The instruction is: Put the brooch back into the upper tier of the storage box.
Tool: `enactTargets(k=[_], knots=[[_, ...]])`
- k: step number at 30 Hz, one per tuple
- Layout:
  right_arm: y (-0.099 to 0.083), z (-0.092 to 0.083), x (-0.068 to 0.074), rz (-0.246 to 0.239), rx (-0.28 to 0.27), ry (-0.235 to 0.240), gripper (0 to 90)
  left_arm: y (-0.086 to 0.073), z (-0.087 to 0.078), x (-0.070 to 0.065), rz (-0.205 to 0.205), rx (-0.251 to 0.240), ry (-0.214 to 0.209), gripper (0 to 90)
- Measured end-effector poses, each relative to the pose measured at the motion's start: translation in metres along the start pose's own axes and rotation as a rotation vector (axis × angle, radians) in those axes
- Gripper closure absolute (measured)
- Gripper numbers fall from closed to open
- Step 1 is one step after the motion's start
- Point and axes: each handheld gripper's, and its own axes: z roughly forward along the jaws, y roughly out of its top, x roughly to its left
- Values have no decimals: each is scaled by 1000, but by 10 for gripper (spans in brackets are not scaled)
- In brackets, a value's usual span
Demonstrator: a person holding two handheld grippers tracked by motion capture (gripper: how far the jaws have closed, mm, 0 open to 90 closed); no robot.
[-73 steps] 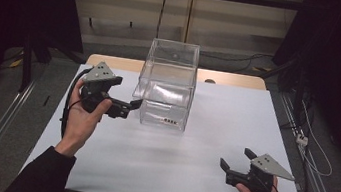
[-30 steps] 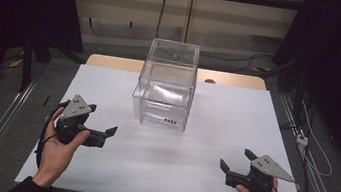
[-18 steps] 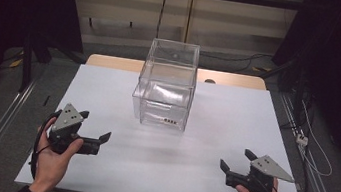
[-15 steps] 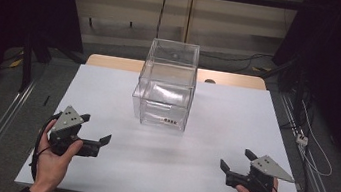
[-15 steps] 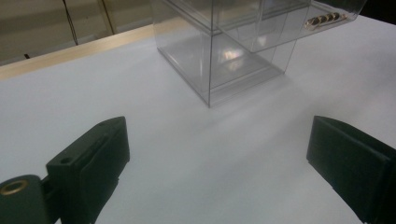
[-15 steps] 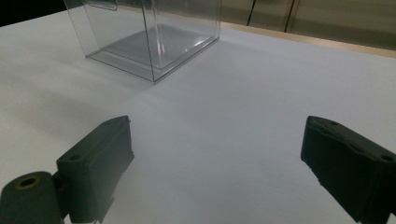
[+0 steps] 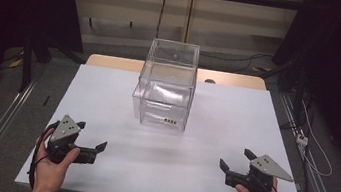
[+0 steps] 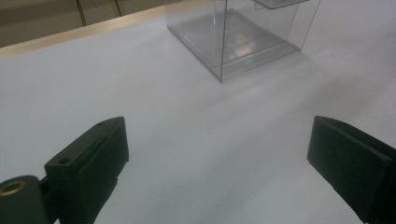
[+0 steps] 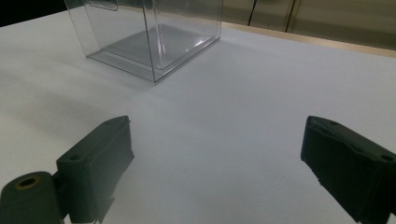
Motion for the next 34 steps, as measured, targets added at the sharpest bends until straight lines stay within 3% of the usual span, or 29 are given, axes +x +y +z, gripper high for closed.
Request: enactTargets(k=[3,16,22,26,28,30,34], knots=[[0,0,0,2,0,0,84,-5,1,0,-26,-11,-1,53],[0,1,0,0,2,2,83,-24,12,-4,-24,11,-13,53],[0,-1,0,0,1,0,83,-31,12,-2,-58,-10,-9,51],[-1,-1,0,0,-1,0,83,-31,12,0,-37,-19,-13,50],[-1,-1,0,1,0,2,83,-31,12,-1,-8,-11,14,49],[0,-1,0,0,-1,4,83,-32,13,0,-29,-13,-3,49],[0,0,1,-2,0,6,83,-33,14,-1,-40,0,1,50]])
